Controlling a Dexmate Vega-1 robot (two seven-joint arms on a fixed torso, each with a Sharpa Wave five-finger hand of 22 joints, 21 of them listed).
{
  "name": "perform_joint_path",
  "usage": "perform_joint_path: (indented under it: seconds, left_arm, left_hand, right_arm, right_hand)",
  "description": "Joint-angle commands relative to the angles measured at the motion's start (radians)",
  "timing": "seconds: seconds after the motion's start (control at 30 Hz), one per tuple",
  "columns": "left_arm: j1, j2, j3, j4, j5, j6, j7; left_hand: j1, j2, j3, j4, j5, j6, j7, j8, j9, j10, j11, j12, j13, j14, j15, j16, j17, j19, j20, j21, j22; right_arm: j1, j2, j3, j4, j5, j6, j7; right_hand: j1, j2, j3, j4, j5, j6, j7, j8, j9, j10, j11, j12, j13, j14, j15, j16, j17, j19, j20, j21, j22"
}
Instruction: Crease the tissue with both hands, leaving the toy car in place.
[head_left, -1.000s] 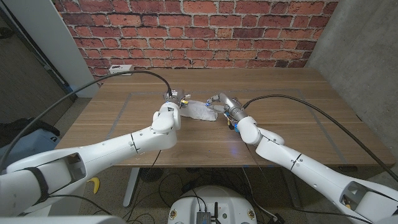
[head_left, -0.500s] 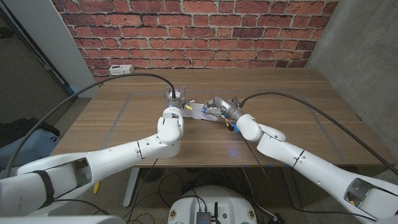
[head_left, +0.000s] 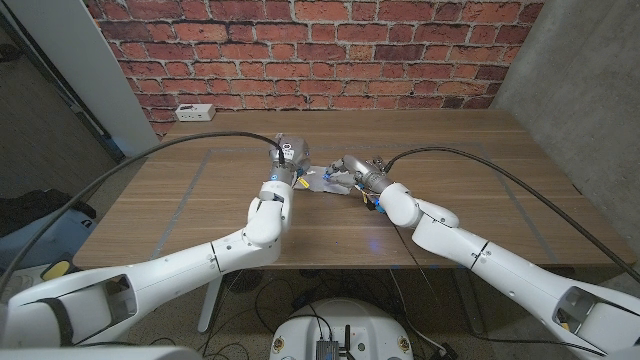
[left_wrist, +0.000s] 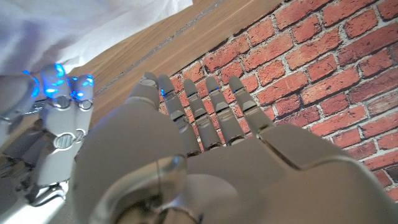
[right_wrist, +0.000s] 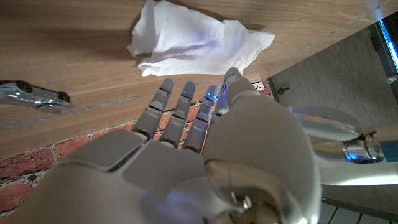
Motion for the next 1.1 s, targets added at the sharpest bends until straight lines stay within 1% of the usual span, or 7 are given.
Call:
perform_joint_path:
  seconds: [0.03, 0.37, 0.57, 0.77, 0.93, 1.07, 1.1]
  left_arm:
    - [0.094, 0.037, -0.130, -0.065, -0.018, -0.160, -0.096]
    - [0.134, 0.033, -0.196, -0.076, -0.045, -0.212, -0.169]
    - [0.155, 0.031, -0.229, -0.077, -0.086, -0.239, -0.196]
    - [0.181, 0.030, -0.265, -0.077, -0.144, -0.263, -0.198]
    - [0.189, 0.037, -0.272, -0.074, -0.165, -0.289, -0.193]
    - [0.193, 0.047, -0.280, -0.071, -0.191, -0.320, -0.197]
    - [0.192, 0.049, -0.282, -0.070, -0.197, -0.326, -0.202]
  left_hand:
    - [0.004, 0.031, 0.023, 0.006, -0.003, 0.034, 0.020, -0.003, 0.000, 0.039, 0.004, 0.007, -0.003, 0.045, -0.149, 0.005, 0.002, 0.024, -0.004, 0.015, 0.000]
    - [-0.060, 0.063, 0.043, 0.046, 0.001, -0.020, 0.049, -0.067, -0.005, 0.001, 0.029, -0.032, -0.014, 0.017, -0.131, -0.034, -0.006, 0.043, -0.017, 0.027, -0.004]
    - [-0.093, 0.082, 0.128, 0.062, 0.017, -0.140, 0.080, -0.138, -0.003, -0.102, 0.047, -0.109, -0.028, -0.097, -0.069, -0.062, -0.010, 0.017, -0.010, 0.019, -0.014]
    - [-0.135, 0.085, 0.189, 0.083, 0.014, -0.256, 0.099, -0.148, -0.004, -0.185, 0.071, -0.139, -0.033, -0.198, -0.026, -0.060, -0.010, -0.016, -0.007, 0.001, -0.022]
    - [-0.160, 0.088, 0.200, 0.103, 0.011, -0.278, 0.113, -0.146, -0.004, -0.205, 0.078, -0.141, -0.035, -0.218, -0.015, -0.059, -0.008, -0.026, -0.007, -0.005, -0.023]
    - [-0.207, 0.088, 0.198, 0.143, 0.002, -0.278, 0.115, -0.140, -0.004, -0.207, 0.079, -0.137, -0.035, -0.224, -0.015, -0.053, -0.005, -0.031, -0.011, -0.010, -0.023]
    - [-0.243, 0.088, 0.195, 0.174, -0.003, -0.279, 0.116, -0.138, -0.004, -0.210, 0.081, -0.136, -0.036, -0.226, -0.016, -0.050, -0.003, -0.035, -0.013, -0.013, -0.023]
  right_arm:
    - [-0.026, -0.007, 0.018, -0.029, -0.017, -0.016, -0.034]
    - [-0.038, -0.045, 0.015, -0.104, -0.036, -0.108, 0.020]
    - [-0.042, -0.071, 0.008, -0.149, -0.047, -0.169, 0.062]
    - [-0.037, -0.091, -0.007, -0.191, -0.074, -0.230, 0.095]
    - [-0.020, -0.094, -0.040, -0.214, -0.130, -0.289, 0.118]
    - [-0.007, -0.089, -0.066, -0.218, -0.171, -0.319, 0.130]
    - [-0.004, -0.086, -0.074, -0.217, -0.186, -0.328, 0.129]
  right_hand:
    - [-0.044, -0.007, -0.006, 0.016, 0.002, -0.050, -0.003, -0.012, 0.003, -0.048, 0.012, -0.021, -0.001, -0.024, -0.075, -0.021, -0.005, -0.008, 0.011, -0.001, 0.002]
    - [-0.128, -0.033, -0.030, 0.039, 0.006, -0.177, -0.009, -0.023, 0.003, -0.119, 0.036, -0.049, -0.006, -0.070, -0.043, -0.064, -0.018, -0.032, 0.031, -0.010, 0.002]
    - [-0.137, -0.040, -0.027, 0.031, 0.011, -0.229, -0.018, -0.023, 0.002, -0.167, 0.026, -0.062, -0.009, -0.105, -0.037, -0.094, -0.032, -0.050, 0.036, -0.017, 0.001]
    - [-0.137, -0.050, -0.022, 0.017, 0.016, -0.303, -0.045, -0.025, 0.000, -0.219, 0.013, -0.068, -0.014, -0.138, -0.029, -0.124, -0.048, -0.059, 0.036, -0.022, -0.001]
    - [-0.113, -0.056, -0.014, -0.004, 0.020, -0.353, -0.061, -0.026, -0.001, -0.252, -0.002, -0.071, -0.017, -0.162, -0.034, -0.141, -0.059, -0.068, 0.033, -0.027, -0.002]
    - [-0.094, -0.059, -0.007, -0.017, 0.023, -0.373, -0.076, -0.024, -0.002, -0.263, -0.013, -0.070, -0.020, -0.175, -0.041, -0.151, -0.067, -0.072, 0.029, -0.029, -0.003]
    - [-0.086, -0.058, -0.004, -0.021, 0.024, -0.379, -0.080, -0.022, -0.003, -0.270, -0.018, -0.070, -0.021, -0.180, -0.045, -0.155, -0.070, -0.073, 0.028, -0.030, -0.003]
